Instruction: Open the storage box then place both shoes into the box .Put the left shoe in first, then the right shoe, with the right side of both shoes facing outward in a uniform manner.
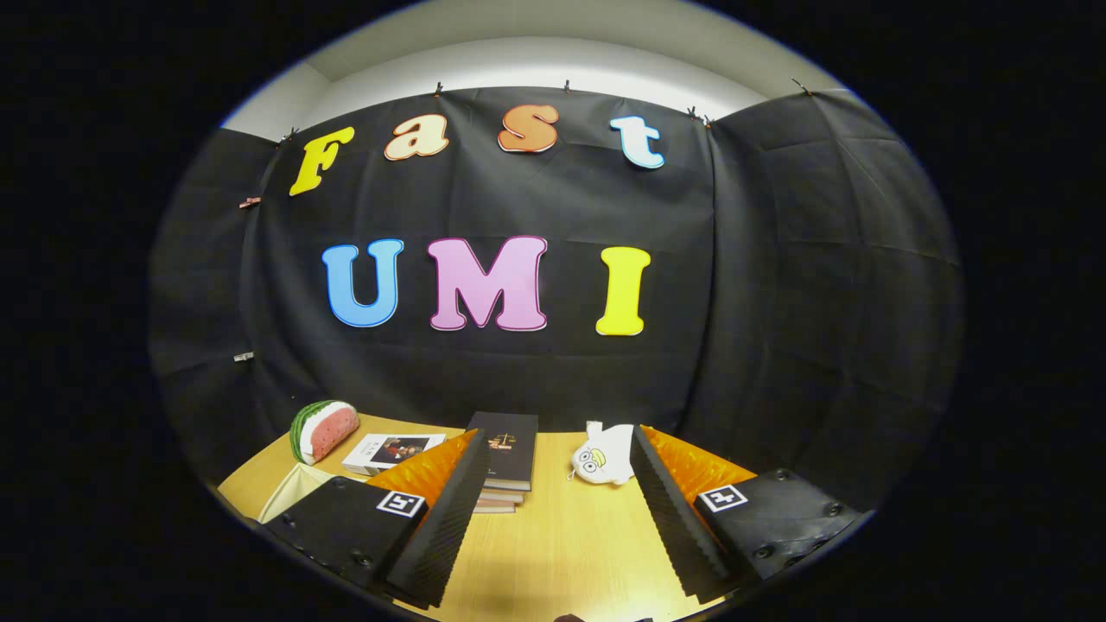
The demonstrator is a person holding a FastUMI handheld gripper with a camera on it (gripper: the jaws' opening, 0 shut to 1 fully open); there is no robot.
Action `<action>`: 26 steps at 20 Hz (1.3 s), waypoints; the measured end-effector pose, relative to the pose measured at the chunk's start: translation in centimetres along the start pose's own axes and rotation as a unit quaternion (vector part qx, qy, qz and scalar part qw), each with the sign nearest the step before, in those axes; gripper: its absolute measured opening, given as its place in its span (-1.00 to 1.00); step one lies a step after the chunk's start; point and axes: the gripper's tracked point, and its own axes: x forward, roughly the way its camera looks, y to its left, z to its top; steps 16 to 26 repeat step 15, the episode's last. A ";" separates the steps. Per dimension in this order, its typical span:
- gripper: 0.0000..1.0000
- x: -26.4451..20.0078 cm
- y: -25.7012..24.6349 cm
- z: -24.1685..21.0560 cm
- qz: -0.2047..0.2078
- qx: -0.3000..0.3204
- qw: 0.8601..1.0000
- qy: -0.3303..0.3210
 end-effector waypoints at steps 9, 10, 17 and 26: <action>0.97 0.7 0.4 -1.8 0.017 0.012 1.000 0.010; 0.97 0.7 0.5 -2.0 0.018 0.013 1.000 0.011; 0.97 1.3 0.4 -2.7 0.021 0.031 0.999 0.025; 0.97 1.3 0.4 -2.7 0.021 0.031 0.999 0.025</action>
